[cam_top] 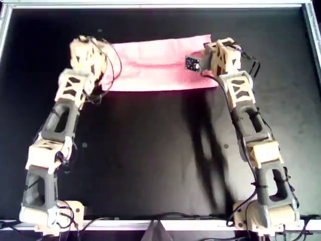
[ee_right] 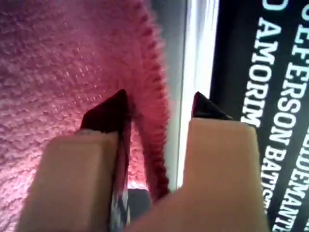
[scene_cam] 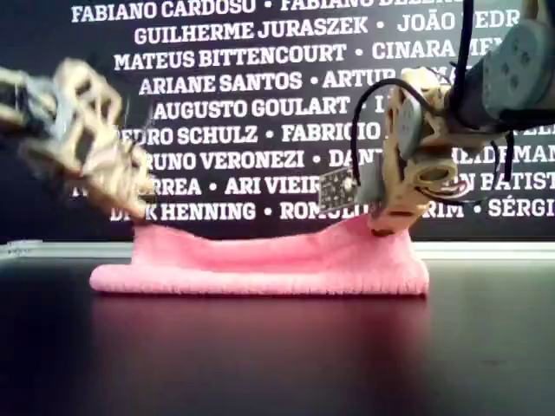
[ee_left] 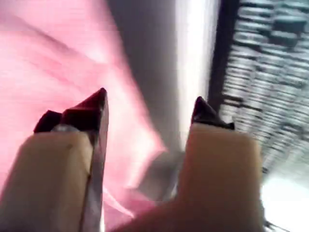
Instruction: Fold a cloth
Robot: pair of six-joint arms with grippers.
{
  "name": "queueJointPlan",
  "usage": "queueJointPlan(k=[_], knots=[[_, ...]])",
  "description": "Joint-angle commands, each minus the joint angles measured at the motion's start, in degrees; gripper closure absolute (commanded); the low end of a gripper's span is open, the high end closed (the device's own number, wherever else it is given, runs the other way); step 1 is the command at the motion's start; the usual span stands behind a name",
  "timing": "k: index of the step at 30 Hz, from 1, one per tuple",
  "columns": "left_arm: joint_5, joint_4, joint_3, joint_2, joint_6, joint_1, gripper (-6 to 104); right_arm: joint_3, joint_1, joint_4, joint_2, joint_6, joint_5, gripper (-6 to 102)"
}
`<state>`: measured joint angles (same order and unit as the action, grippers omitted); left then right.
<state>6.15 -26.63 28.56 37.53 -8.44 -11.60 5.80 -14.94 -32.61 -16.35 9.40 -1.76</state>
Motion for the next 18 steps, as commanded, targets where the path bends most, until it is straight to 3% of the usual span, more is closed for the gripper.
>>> queueJointPlan(k=[1,4,18], knots=[[0.18,1.49,-5.80,2.72,-0.09,1.41,36,-11.34,0.44,2.11,-2.81,0.18,-0.18,42],[0.18,1.49,-5.54,2.72,-0.09,1.41,36,-13.62,0.44,2.11,-3.52,0.88,-0.18,42],[0.26,1.14,-4.83,3.60,-0.09,1.41,36,-11.16,2.29,0.09,2.90,-0.70,0.79,42]])
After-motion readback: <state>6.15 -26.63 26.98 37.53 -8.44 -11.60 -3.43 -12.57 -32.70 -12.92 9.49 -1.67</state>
